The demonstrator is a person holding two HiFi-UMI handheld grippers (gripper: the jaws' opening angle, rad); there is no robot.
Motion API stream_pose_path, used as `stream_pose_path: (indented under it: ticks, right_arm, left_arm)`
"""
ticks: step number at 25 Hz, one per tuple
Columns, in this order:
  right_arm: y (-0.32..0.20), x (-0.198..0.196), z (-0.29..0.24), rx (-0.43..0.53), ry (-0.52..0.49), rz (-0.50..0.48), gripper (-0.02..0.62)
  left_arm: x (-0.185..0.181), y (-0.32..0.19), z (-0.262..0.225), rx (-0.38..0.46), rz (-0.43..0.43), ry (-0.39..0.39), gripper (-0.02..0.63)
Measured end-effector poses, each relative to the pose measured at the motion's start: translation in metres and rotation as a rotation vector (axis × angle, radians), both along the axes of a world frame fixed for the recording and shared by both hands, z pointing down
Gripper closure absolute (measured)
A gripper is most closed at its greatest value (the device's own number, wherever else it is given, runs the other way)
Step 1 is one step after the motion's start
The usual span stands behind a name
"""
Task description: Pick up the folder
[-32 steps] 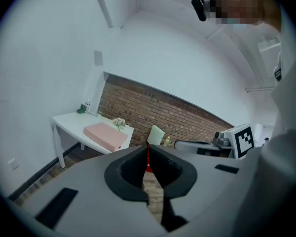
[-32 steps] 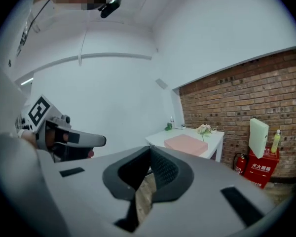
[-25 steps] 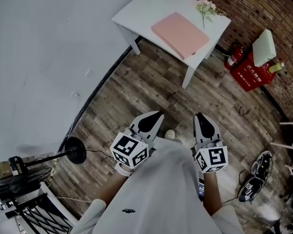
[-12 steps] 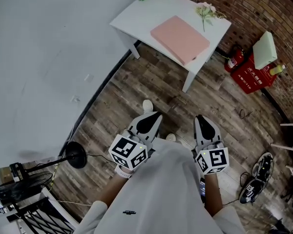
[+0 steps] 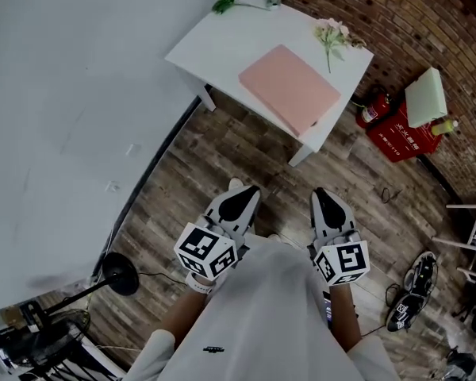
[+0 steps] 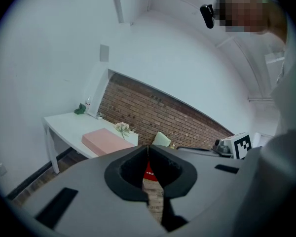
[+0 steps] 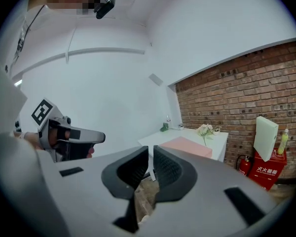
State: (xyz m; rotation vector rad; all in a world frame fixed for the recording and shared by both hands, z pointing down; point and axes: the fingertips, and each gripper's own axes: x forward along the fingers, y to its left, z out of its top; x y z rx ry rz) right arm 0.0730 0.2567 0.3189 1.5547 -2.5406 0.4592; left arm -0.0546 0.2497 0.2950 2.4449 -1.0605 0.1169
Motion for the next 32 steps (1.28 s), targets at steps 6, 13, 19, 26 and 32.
stream_pose_path:
  ticks: [6,13,19,26,32]
  right_arm:
    - [-0.065,-0.021,-0.003,-0.04,0.008,0.065,0.568]
    - [-0.144,-0.049,-0.011,-0.051,0.004,0.156,0.568]
    - [-0.197,-0.07,-0.014,-0.041,0.015,0.223,0.568]
    - [-0.215,-0.076,-0.005,-0.075,0.031,0.262,0.568]
    - [-0.224,-0.066,0.008,-0.104,0.02,0.283,0.568]
  left_arm:
    - [-0.024,-0.071,-0.011,-0.003,0.05,0.01,0.577]
    - [-0.067,-0.148,-0.01,-0.03,0.092,0.033,0.577]
    - [-0.097,-0.201,-0.009,-0.031,0.137,0.04,0.577]
    - [-0.115,-0.238,-0.002,-0.052,0.153,0.045,0.577]
    - [-0.106,-0.254,0.019,-0.098,0.164,0.022,0.577]
